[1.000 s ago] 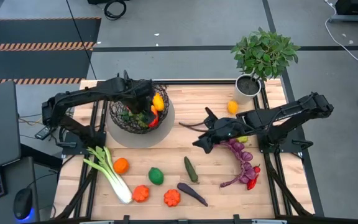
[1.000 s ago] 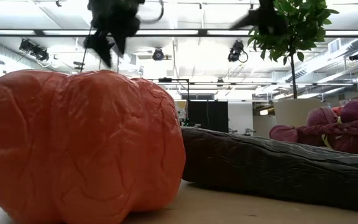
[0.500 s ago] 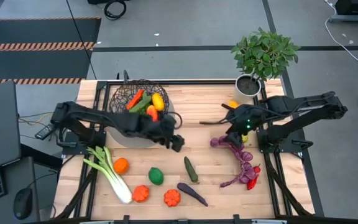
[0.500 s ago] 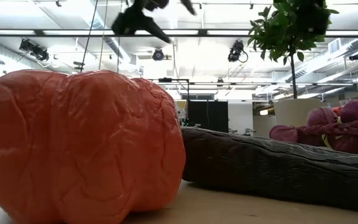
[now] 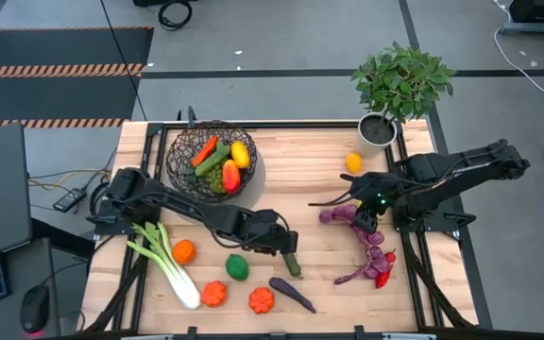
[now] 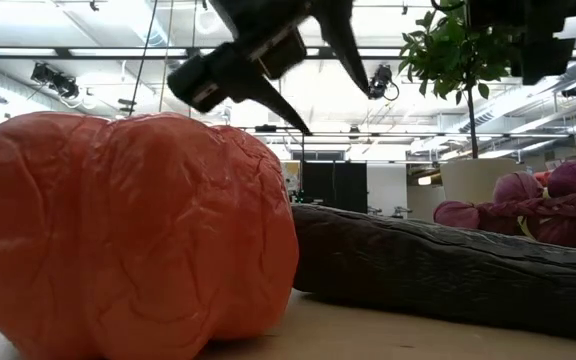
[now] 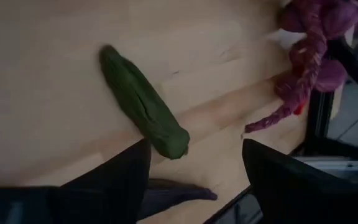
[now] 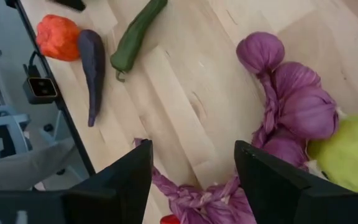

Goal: Build produce basket
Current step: Put the green chili pepper into the black wire basket

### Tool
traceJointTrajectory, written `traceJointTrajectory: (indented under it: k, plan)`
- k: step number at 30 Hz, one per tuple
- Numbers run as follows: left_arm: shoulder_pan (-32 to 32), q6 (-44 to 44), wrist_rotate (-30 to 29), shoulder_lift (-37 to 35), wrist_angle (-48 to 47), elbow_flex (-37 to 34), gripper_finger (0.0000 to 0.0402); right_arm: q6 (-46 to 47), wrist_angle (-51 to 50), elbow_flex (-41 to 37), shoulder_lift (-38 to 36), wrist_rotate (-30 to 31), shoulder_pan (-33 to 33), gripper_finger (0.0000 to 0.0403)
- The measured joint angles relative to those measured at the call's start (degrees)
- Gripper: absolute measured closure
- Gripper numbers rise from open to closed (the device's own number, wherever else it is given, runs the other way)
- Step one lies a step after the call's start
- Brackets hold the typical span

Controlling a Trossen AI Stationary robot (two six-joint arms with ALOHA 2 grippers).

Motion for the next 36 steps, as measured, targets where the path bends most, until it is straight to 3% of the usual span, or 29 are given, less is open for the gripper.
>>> traceJointTrajectory:
  k: [7,22,25,30,36]
  plan:
    - [1.95,-3.70,1.62,1.81,-0.61,0.04,0.0141,-0.33,0.69,-0.56,-1.11,1.27,0.15,0.0171]
    - [4.28,0.18,3.23,5.78,1.87,-0.04,0.0158,0.60,2.08,-0.56,0.23,1.83,2.00,0.0171]
    - [4.08,9.25,3.26,6.65,5.76,0.00,0.0163,-0.61,1.93,-0.51,0.23,1.52,1.98,0.0171]
    - [3.94,35.94,4.71,5.64,6.96,-0.02,0.0174,-1.77,-0.95,-0.51,0.00,-0.79,2.00,0.0172]
    - [3.46,71.84,10.21,4.55,6.81,0.04,0.0186,7.56,-1.30,-0.51,-2.13,-2.38,3.23,0.0172]
